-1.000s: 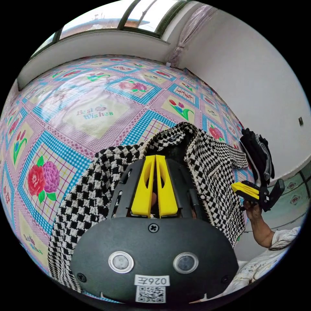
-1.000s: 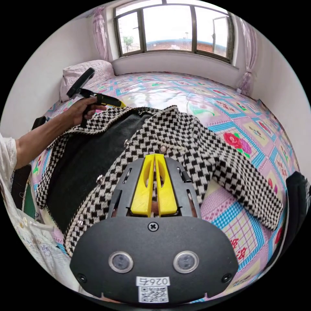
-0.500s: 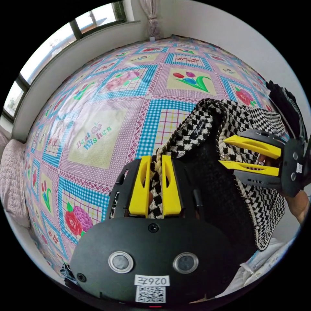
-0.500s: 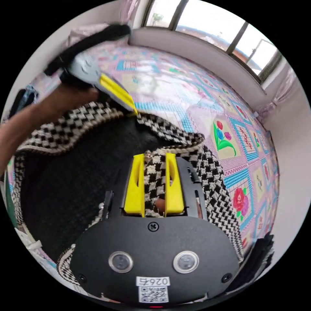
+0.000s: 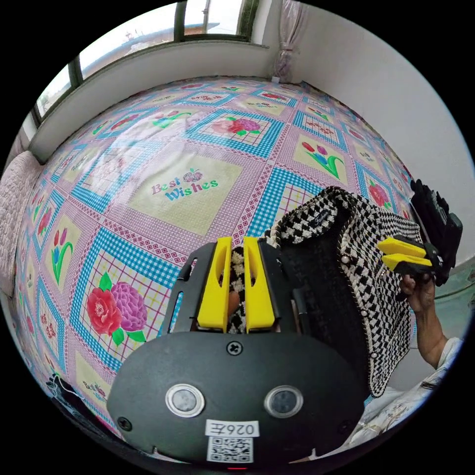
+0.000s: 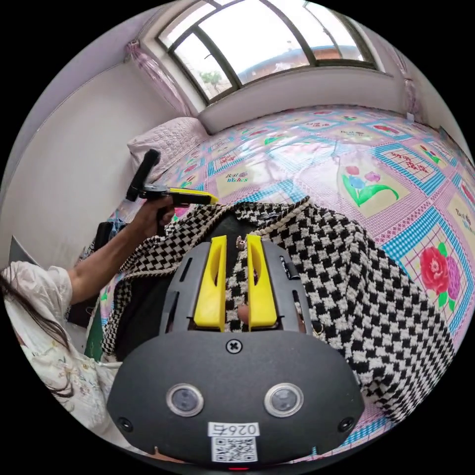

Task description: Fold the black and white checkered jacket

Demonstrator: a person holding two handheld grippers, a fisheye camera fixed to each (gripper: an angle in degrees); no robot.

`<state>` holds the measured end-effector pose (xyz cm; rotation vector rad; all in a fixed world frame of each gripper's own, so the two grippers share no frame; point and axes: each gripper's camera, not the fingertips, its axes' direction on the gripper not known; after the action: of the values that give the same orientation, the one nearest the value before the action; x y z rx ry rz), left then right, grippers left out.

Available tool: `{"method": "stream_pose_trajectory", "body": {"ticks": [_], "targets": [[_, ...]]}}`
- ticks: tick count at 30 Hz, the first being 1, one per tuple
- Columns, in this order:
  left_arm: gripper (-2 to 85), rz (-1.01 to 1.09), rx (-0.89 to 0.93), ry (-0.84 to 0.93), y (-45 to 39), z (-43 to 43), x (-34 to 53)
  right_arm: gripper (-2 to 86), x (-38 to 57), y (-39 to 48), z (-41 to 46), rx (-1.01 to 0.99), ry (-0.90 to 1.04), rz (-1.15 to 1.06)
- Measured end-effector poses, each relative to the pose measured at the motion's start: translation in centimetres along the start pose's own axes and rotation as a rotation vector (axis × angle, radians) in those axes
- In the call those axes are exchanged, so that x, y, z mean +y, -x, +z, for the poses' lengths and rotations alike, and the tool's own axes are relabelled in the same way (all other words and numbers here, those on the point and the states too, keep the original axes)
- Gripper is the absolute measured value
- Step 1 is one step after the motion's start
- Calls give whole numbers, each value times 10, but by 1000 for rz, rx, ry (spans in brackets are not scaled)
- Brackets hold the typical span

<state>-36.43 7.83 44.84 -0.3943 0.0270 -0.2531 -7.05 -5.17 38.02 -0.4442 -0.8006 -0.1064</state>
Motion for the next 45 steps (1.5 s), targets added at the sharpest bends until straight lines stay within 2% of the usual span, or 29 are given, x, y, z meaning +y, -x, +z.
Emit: {"method": "stream_pose_trajectory", "body": {"ticks": [2, 3, 6, 9, 11, 13, 17, 21, 23, 24, 27, 29, 31, 34, 37, 40, 45], "targets": [[-3, -28, 149, -74, 7, -17, 16, 21, 4, 1, 43, 143, 196, -67], [-6, -43, 272, -120, 11, -27, 27, 18, 1, -1, 51, 141, 249, -61], [-9, -51, 495, -228, 14, -55, 62, 1, -3, 10, 23, 140, 129, -76], [-10, -21, 638, -219, 1, -71, 103, -7, 16, 30, -6, 138, 113, -102], [-10, -14, 666, -166, -16, -68, 129, -9, 39, 38, 9, 133, 183, -122], [-10, -10, 691, -61, -44, -56, 159, -9, 45, 36, 49, 196, 375, -163], [-10, -10, 699, -23, -84, -61, 207, -9, 46, 51, 10, 133, 262, -131], [-10, 6, 627, 31, -127, -63, 262, -9, 88, 80, -6, 58, 332, -147], [-10, 3, 578, 81, -142, -57, 281, -9, 121, 85, 37, 83, 517, -151], [-10, 0, 578, 95, -151, -58, 293, -9, 123, 86, 32, 76, 417, -147], [-9, -27, 576, -7, -162, -82, 324, -8, 127, 88, 20, 75, 356, -105], [-8, -58, 532, -77, -164, -103, 342, -6, 136, 95, -1, 44, 228, -100], [-1, -129, 365, -152, -165, -134, 370, -2, 144, 102, -8, 37, 176, -127], [50, -209, 94, -231, -171, -174, 411, 24, 146, 113, -4, 38, 155, -200], [108, -239, -109, -154, -183, -185, 444, 47, 136, 129, 15, 18, 159, -293], [154, -247, -164, -40, -196, -177, 469, 48, 124, 154, 46, 69, 162, -438], [170, -271, -199, 10, -220, -166, 491, 50, 126, 201, 112, 259, 187, -749]]}}
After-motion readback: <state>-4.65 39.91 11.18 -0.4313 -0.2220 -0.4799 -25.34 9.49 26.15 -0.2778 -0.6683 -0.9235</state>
